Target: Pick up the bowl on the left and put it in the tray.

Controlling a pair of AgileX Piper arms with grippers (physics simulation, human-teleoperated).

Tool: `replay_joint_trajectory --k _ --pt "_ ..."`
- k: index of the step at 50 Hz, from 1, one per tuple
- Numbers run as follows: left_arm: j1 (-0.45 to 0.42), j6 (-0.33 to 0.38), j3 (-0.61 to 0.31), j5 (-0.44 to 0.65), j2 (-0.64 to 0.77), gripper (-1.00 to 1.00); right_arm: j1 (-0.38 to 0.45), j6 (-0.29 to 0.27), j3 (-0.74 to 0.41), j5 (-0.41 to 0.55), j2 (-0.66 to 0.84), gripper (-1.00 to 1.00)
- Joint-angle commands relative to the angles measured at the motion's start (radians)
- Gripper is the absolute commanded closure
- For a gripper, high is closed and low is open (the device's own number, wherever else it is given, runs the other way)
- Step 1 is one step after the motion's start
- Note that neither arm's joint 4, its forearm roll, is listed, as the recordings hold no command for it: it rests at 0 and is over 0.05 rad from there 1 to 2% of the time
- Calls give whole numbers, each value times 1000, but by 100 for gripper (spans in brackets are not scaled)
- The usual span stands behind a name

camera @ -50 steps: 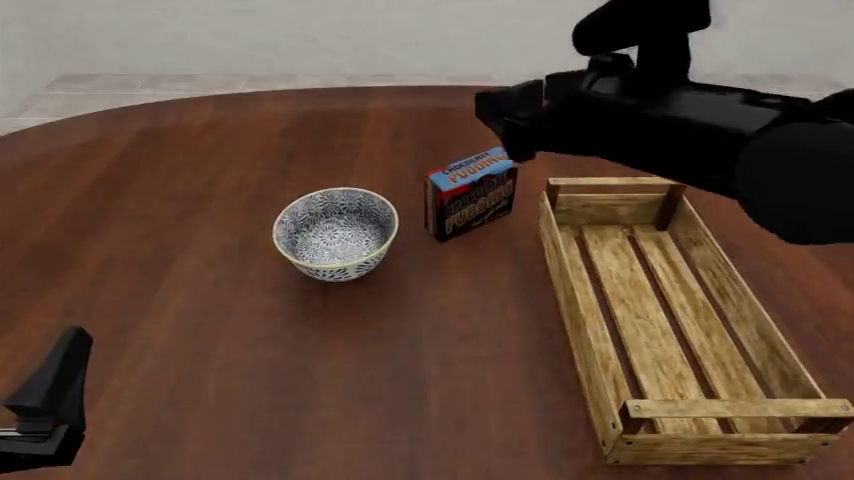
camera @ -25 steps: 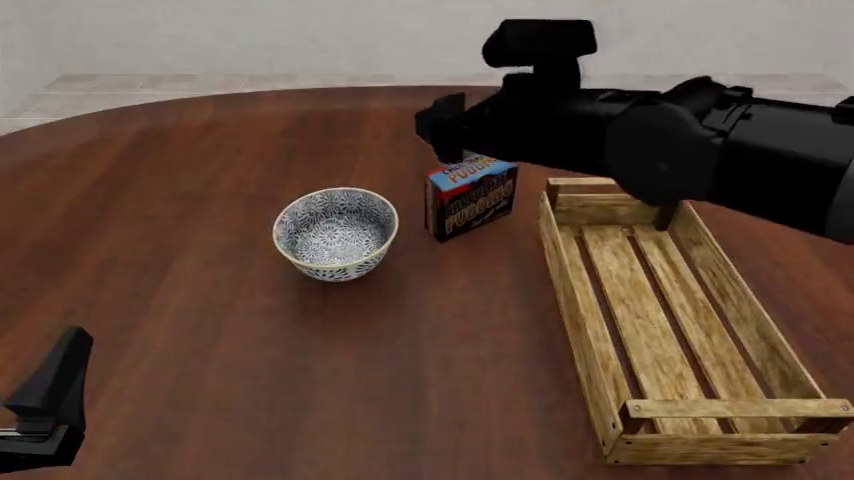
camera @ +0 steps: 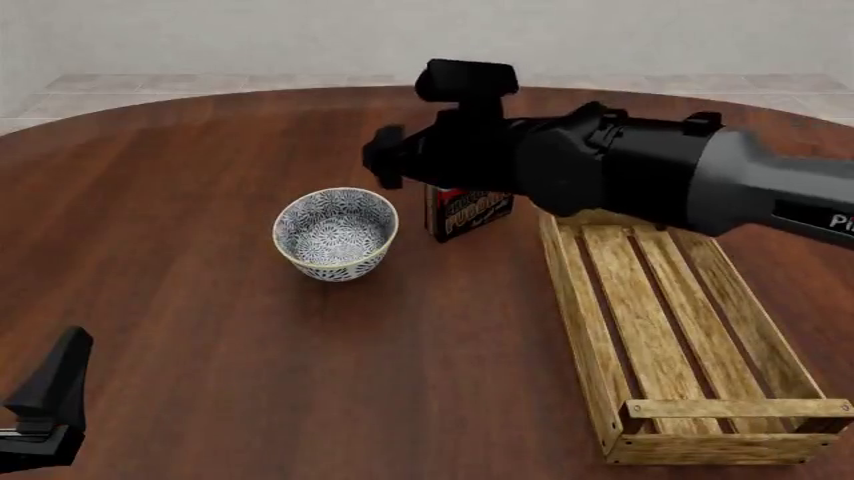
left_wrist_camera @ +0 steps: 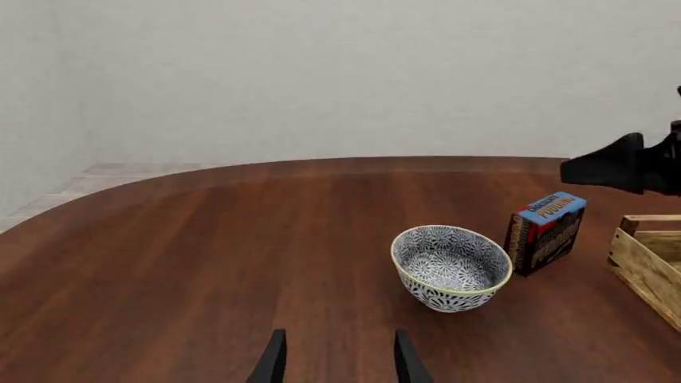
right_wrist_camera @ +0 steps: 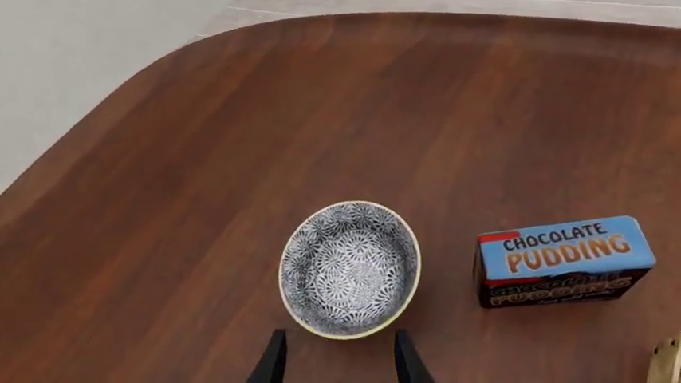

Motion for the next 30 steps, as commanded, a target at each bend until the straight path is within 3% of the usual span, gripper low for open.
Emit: replay_joint_trajectory --k 1,7,9,12,14,16,18,30 --pt "0 0 0 0 0 -100 2 31 -55 4 90 -100" --pt "0 0 0 0 0 -100 -19 52 -90 5 153 -100" --pt "0 0 0 0 0 -100 -71 2 -135 37 194 -100" --pt "0 0 0 0 0 -100 -38 51 -92 -33 180 -100" --pt "0 0 0 0 0 -100 -48 37 -103 -21 191 -100" --pt "0 0 0 0 0 -100 -7 100 -62 -77 176 -100" --pt "0 0 0 0 0 -100 -22 77 -89 -52 208 -100" --pt "0 0 0 0 0 -100 -10 91 -108 -61 263 -100"
